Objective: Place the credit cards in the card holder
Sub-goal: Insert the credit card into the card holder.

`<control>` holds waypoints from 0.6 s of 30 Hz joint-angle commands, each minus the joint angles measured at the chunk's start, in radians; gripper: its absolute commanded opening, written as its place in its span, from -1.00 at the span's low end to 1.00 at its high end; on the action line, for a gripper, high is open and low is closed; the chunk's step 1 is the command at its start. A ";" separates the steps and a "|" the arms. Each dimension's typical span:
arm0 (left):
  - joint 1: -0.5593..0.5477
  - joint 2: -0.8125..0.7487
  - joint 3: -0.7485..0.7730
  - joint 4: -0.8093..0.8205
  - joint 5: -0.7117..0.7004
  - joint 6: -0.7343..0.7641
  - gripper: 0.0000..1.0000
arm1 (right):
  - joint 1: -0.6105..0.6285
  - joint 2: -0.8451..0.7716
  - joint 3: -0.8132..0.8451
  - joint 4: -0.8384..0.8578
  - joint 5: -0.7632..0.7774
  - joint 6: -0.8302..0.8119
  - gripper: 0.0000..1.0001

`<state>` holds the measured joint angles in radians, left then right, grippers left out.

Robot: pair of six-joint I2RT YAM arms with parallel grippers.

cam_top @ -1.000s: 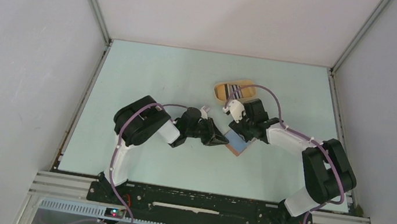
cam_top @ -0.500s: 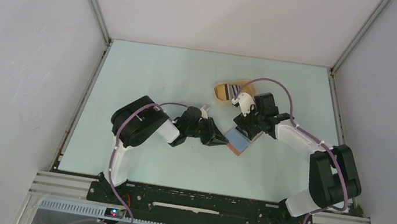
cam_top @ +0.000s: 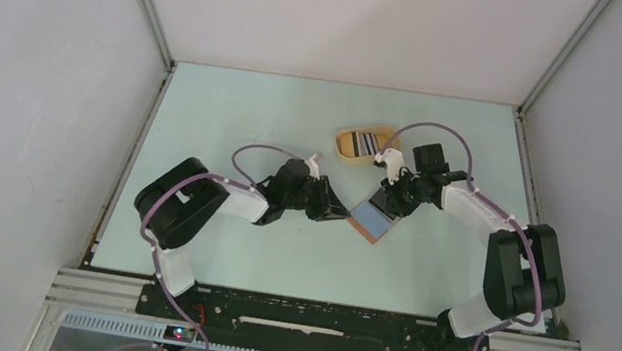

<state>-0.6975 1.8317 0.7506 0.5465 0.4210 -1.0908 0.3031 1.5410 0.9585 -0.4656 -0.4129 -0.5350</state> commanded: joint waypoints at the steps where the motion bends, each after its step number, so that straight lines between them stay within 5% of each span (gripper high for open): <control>1: -0.001 -0.131 -0.039 -0.036 -0.090 0.132 -0.43 | -0.006 0.059 0.055 -0.039 -0.036 0.013 -0.71; 18: -0.048 0.064 0.138 0.052 -0.009 0.123 -0.46 | 0.030 0.165 0.109 -0.046 0.009 0.053 -0.79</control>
<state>-0.7403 1.8633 0.8158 0.5648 0.3912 -0.9905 0.3218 1.7084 1.0355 -0.5068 -0.3996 -0.4911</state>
